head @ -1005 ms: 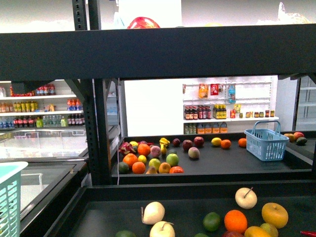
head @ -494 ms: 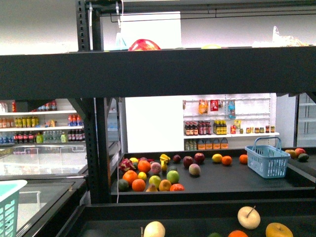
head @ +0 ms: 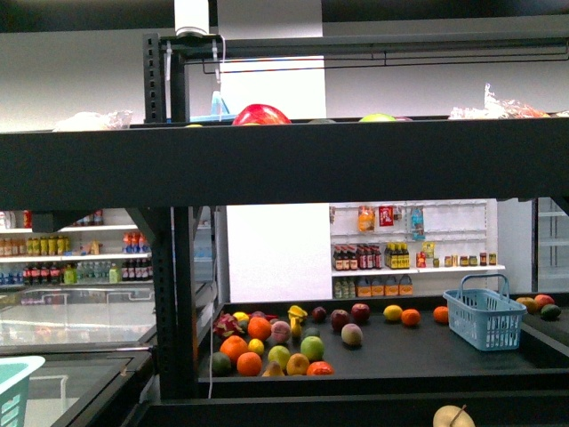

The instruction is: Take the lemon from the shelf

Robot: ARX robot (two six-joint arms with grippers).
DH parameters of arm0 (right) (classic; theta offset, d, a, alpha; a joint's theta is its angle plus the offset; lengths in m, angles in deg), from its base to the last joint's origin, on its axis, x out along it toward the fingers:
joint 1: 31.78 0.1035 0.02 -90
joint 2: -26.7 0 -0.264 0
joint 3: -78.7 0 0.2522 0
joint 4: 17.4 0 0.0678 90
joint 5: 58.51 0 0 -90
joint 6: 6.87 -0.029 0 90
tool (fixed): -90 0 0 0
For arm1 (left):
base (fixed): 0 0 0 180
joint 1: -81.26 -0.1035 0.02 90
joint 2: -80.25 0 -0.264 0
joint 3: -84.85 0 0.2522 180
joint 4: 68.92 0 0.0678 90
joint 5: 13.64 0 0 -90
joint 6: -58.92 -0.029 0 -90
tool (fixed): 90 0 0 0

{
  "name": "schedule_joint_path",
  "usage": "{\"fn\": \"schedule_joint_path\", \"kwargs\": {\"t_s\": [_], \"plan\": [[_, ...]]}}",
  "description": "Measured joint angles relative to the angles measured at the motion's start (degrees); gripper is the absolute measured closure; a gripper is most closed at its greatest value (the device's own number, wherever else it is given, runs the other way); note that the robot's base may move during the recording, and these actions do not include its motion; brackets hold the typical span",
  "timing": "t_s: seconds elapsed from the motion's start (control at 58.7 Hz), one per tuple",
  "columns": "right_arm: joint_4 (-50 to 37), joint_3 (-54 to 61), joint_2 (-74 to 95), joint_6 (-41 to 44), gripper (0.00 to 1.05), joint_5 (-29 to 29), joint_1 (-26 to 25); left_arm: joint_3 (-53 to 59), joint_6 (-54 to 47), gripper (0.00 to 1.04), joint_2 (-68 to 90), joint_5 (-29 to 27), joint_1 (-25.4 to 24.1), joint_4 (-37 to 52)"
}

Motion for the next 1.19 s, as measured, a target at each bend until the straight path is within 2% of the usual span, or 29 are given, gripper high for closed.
{"fn": "schedule_joint_path", "kwargs": {"t_s": [0.392,0.46,0.699,0.852,1.193], "plan": [[0.0,0.0,-0.02,0.0,0.07,0.02,0.0,2.32,0.02,1.01,-2.49,-0.07,0.02,0.33],[0.0,0.0,-0.02,0.0,0.07,0.0,0.0,2.32,0.0,0.82,-2.49,-0.04,0.02,0.33],[0.0,0.0,-0.02,0.0,0.07,0.0,0.0,2.32,0.0,0.4,-2.51,-0.04,0.02,0.33],[0.0,0.0,0.0,0.0,0.07,0.0,0.0,2.32,0.0,0.08,-2.49,-0.04,0.02,0.33],[0.0,0.0,0.0,0.0,0.07,0.02,0.0,2.32,-0.13,0.08,-2.51,-0.07,0.02,0.33]]}}
